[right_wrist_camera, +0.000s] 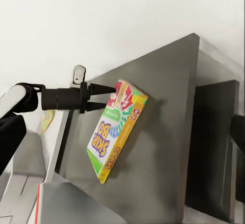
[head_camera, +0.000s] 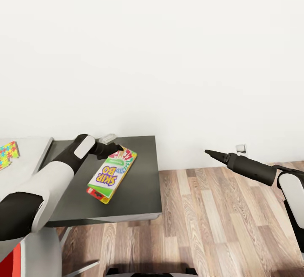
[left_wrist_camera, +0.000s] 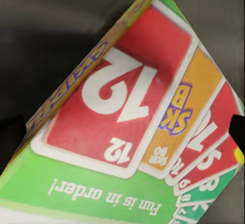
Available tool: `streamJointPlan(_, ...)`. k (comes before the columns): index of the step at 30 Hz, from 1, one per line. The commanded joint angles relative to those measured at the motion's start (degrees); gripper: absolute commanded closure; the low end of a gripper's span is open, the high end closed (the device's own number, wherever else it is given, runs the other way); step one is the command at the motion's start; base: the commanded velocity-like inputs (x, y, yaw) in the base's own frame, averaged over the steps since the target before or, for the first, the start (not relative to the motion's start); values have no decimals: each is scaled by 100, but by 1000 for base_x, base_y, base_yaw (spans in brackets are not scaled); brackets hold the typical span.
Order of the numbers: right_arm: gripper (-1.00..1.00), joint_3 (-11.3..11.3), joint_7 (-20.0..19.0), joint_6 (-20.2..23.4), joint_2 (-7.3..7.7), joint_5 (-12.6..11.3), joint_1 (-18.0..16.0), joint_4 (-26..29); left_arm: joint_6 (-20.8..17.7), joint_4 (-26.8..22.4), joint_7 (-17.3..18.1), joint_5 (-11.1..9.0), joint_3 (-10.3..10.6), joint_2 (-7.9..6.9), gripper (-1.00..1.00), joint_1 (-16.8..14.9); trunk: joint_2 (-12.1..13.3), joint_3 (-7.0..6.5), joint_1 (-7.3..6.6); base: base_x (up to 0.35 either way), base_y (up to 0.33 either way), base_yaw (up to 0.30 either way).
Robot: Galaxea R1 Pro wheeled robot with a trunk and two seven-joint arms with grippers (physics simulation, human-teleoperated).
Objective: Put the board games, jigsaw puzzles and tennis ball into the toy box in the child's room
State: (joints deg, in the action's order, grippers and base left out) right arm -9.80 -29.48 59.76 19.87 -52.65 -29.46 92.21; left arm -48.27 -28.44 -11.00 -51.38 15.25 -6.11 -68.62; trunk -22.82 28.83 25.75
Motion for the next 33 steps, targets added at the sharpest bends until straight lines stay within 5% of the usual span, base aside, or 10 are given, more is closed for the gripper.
streamJointPlan(1,-100,-5,-49,24,-1,45,-7,-1,-7,-13,-42,-69,40,-8,-100,-2,-10,8,3,0,0,-234)
streamJointPlan(33,-100,-12,-47,24,-1,44,-7,-1,28,-82,-34,-82,22,-4,-100,1,-10,8,3,-41,0,-34)
